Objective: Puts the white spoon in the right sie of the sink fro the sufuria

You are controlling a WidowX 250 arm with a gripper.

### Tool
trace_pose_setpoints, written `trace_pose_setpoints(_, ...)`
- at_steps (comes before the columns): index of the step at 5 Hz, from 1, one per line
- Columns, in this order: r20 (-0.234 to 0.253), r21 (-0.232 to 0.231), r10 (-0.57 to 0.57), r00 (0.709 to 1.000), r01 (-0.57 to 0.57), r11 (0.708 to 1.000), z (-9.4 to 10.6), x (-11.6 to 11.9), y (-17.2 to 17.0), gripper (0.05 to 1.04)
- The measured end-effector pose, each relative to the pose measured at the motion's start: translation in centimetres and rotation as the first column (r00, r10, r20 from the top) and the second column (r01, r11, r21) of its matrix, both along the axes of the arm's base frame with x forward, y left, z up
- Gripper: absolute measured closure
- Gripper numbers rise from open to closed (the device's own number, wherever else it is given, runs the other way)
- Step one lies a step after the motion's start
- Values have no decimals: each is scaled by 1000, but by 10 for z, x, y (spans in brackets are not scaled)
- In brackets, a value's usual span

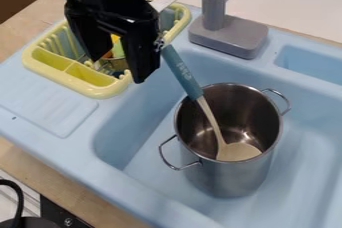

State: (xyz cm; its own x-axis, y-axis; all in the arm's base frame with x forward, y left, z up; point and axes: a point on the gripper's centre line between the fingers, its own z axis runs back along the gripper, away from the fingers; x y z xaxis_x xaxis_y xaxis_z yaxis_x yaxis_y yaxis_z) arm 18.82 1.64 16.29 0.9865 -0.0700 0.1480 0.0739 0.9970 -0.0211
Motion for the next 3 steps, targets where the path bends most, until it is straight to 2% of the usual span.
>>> trace_pose_setpoints(1,-14,-5,15,1000,-15,1000,-4,-2,-1,85)
trace_pose_setpoints(2,-9,-32,100,995,-100,994,-2,-2,-9,85)
trace_pose_setpoints(3,4,-24,183,983,-183,983,1,-3,-18,85)
